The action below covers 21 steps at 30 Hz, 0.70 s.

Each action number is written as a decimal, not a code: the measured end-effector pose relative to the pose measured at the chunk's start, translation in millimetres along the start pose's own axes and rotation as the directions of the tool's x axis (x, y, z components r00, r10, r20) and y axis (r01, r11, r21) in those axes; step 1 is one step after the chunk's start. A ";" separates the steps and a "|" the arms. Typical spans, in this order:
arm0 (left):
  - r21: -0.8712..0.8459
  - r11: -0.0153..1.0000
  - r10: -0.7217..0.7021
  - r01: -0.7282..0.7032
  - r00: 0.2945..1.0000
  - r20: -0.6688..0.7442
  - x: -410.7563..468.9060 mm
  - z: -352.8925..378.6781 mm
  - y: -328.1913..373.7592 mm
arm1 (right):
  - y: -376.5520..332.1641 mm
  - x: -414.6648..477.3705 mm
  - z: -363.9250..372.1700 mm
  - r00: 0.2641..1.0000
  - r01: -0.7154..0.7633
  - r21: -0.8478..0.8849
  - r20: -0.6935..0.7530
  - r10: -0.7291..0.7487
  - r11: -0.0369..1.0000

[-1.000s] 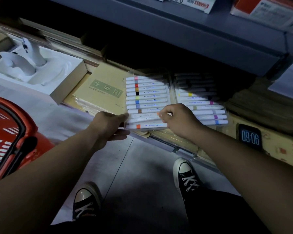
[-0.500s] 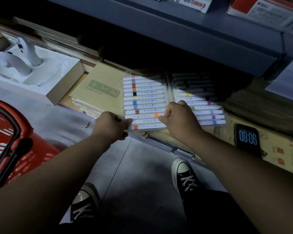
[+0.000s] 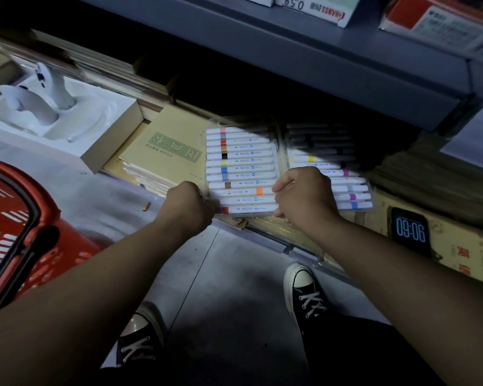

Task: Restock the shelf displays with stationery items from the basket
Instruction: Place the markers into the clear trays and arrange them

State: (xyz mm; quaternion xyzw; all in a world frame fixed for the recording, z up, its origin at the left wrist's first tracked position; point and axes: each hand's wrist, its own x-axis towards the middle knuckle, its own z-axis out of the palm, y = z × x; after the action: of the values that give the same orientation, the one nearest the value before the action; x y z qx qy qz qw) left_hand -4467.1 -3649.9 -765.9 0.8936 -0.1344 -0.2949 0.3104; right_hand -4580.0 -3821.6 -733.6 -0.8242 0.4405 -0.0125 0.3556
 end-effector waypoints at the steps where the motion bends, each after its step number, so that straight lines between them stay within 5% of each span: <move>1: 0.016 1.000 0.008 -0.008 1.000 -0.008 0.7 0.5 -0.5 | -0.6 -0.3 -0.6 1.000 -0.012 0.034 0.012 0.012 0.999; 6: -0.011 1.000 -0.004 0.004 1.000 0.012 4.6 -0.4 -0.7 | 3.4 3.3 -0.9 0.995 0.094 -0.065 -0.030 -0.096 0.993; 12: 0.220 0.974 0.047 -0.045 0.999 -0.004 -1.4 2.7 5.3 | 2.0 0.7 5.6 0.973 0.227 -0.175 0.005 -0.230 0.958; 21: 0.252 0.968 0.029 -0.012 0.998 -0.064 -6.1 -2.1 10.2 | -7.7 0.9 -3.0 0.985 0.122 0.331 0.078 -0.156 0.936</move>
State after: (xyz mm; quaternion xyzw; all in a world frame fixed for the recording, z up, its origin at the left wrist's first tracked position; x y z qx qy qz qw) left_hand -4471.2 -3654.2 -755.4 0.9337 -0.1693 -0.2421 0.2021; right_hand -4574.9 -3821.2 -727.0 -0.7828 0.3542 -0.0675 0.5071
